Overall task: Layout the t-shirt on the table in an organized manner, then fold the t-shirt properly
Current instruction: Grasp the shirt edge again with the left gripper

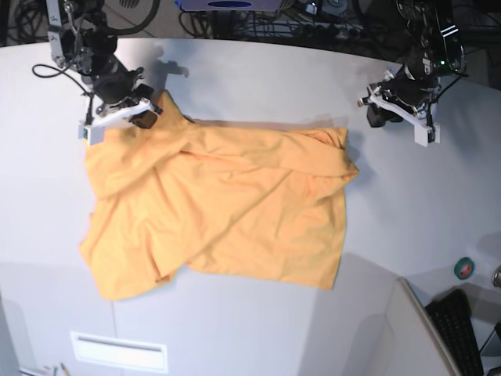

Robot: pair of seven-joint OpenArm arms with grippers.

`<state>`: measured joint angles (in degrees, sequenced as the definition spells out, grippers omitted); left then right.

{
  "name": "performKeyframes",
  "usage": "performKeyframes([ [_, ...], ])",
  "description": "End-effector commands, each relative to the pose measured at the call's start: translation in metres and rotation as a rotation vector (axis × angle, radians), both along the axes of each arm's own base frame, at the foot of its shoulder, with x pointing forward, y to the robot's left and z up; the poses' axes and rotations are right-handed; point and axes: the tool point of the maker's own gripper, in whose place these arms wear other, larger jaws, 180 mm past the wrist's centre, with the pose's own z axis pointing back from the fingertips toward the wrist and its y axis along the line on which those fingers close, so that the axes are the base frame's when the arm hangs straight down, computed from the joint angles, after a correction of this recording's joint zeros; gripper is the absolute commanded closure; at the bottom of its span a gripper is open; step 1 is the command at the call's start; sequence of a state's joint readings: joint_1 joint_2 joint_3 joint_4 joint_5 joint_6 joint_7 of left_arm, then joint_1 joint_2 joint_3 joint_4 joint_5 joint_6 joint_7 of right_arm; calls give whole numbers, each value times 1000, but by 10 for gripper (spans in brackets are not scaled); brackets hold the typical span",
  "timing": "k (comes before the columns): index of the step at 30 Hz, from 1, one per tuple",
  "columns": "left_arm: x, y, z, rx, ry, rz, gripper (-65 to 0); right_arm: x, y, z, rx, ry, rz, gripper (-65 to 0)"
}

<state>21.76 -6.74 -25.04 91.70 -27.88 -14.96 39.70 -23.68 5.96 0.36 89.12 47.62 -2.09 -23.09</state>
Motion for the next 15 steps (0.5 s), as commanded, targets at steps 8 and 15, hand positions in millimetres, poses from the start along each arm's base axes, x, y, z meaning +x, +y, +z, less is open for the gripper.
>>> performKeyframes([
  [8, 63, -22, 45, -218, -224, 50, -592, 6, -1, 7, 0, -34, 3, 0],
  [15, 101, -59, 24, -304, -182, -9, -515, 6, -3, 7, -7, -34, 6, 0],
])
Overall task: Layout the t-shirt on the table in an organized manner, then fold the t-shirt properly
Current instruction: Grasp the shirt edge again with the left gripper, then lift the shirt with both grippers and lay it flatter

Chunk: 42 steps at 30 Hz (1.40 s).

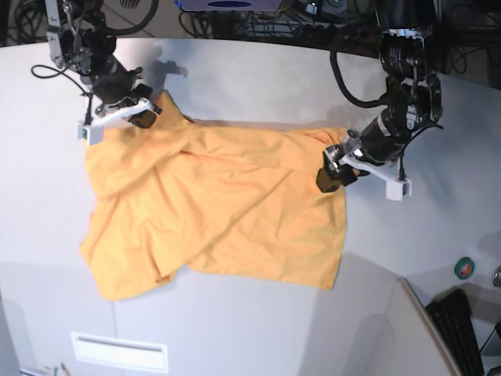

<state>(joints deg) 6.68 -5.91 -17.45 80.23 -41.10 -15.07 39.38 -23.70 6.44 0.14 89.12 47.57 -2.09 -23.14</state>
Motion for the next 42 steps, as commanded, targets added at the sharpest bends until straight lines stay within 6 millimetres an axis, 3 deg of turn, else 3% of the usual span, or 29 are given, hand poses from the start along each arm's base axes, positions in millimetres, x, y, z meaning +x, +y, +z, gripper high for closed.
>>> performKeyframes([
  [1, 12, 4, 7, -1, -30, 6, -472, 6, -2, 7, -1, -34, -3, 0],
  [4, 14, 0, 1, -13, -13, -1, -268, 6, -4, 7, -5, -35, -6, 0],
  [6, 14, 3, 3, -4, -19, 2, -69, 2, -6, 6, -7, -28, -9, 0],
  [7, 11, 10, 3, 15, -14, 2, 0, 2, -6, 6, -9, -31, -8, 0],
  [9, 12, 18, 8, 44, -24, -12, 0, 3, -6, 7, -10, -34, -9, 0],
  [12, 16, 27, 17, 74, -44, -17, 0, 11, -24, 11, -27, -50, -54, 0],
  [16, 41, 44, 31, 100, -60, 38, 0, 48, -39, 41, -46, -159, -83, 0],
  [20, 80, 15, 46, 123, -86, -47, 0, 104, -60, 81, -84, -299, -100, 0],
  [22, 105, -3, 53, 130, -96, -97, 0, 132, -64, 97, -87, -352, -106, 0],
  [27, 173, -29, 79, 160, -107, -151, 0, 204, -95, 137, -130, -410, -136, 0],
  [30, 218, -55, 124, 182, -169, -192, 0, 248, -118, 182, -158, -498, -157, 0],
  [33, 250, -80, 188, 183, -293, -227, 0, 273, -136, 243, -202, -625, -166, 0],
  [37, 257, -97, 251, 173, -433, -223, 0, 266, -150, 315, -292, -798, -147, 0],
  [39, 241, -105, 247, 167, -447, -225, 0, 242, -163, 318, -315, -820, -180, 0],
  [42, 197, -113, 203, 166, -370, -286, 0, 200, -171, 300, -350, -791, -194, 0],
])
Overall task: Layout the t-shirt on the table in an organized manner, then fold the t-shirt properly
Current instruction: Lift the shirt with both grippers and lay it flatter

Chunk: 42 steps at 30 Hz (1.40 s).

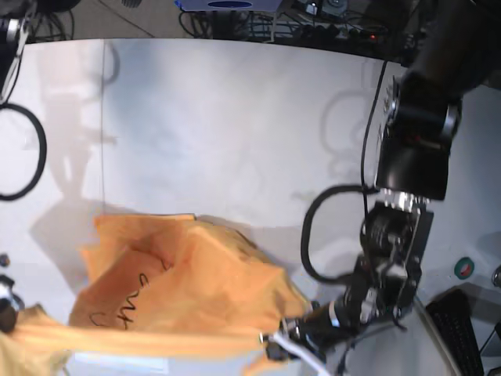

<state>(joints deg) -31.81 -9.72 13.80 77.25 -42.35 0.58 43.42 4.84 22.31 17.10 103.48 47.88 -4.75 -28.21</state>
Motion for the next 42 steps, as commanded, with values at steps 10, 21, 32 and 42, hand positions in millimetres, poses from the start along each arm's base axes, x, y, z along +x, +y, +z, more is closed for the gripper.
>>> performKeyframes([
  [10, -154, 41, -168, 201, 310, 87, 0, -149, 8, -178, 188, 405, -120, 0],
  [21, -238, 69, -227, 281, 459, 147, -474, -210, 24, -246, 265, 602, -115, 0],
  [32, -248, 145, -148, 260, 293, 390, -625, -239, 22, -252, 255, 658, -126, 0],
  [42, -197, 103, -91, 167, 104, 341, -505, -229, 28, -205, 181, 561, -73, -65],
])
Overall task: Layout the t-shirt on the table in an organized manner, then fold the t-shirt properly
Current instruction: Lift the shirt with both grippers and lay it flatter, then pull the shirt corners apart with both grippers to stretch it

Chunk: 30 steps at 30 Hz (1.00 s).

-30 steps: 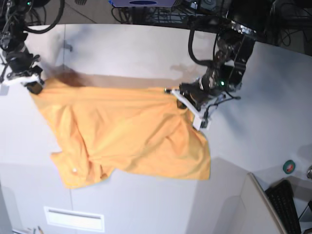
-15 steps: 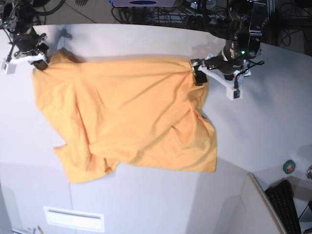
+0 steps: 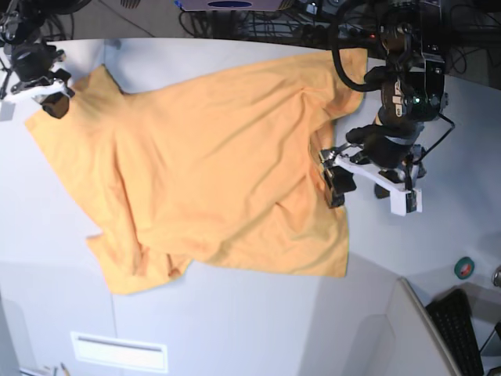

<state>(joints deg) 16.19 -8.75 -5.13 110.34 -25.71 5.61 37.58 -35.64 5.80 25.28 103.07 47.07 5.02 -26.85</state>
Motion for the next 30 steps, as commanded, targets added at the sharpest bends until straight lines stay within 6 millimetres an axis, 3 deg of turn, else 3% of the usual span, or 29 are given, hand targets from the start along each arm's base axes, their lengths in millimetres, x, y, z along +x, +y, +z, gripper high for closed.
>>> performKeyframes([
  [1, 0, -10, 1, -13, -5, -22, -449, 3, -7, 10, -26, -27, 8, -63],
  [6, 25, -62, -22, -75, 39, -118, -54, 19, -7, 15, -31, -62, 21, -62],
  [7, 31, -72, -32, -73, 64, -143, 0, 24, -8, 14, -34, -65, 21, -57],
  [9, 45, -84, -48, -59, 103, -179, 0, 35, -12, 9, -53, -67, 20, 0],
  [11, 57, -86, -66, -38, 151, -190, 0, 45, -19, -3, -88, -44, 16, 0],
  [14, 65, -68, -90, -6, 222, -151, 0, 56, -29, -19, -138, -6, 16, 0],
  [17, 64, -38, -116, 44, 304, -74, 0, 61, -38, -38, -181, 51, 21, 0],
  [19, 69, -29, -126, 57, 341, -56, 0, 59, -41, -52, -189, 93, 20, 0],
  [27, 128, 5, -124, 115, 276, 38, 0, 46, -37, -92, -125, 196, -6, 0],
  [30, 157, 9, -115, 192, 223, 17, 0, 38, -32, -99, -111, 218, -6, 0],
])
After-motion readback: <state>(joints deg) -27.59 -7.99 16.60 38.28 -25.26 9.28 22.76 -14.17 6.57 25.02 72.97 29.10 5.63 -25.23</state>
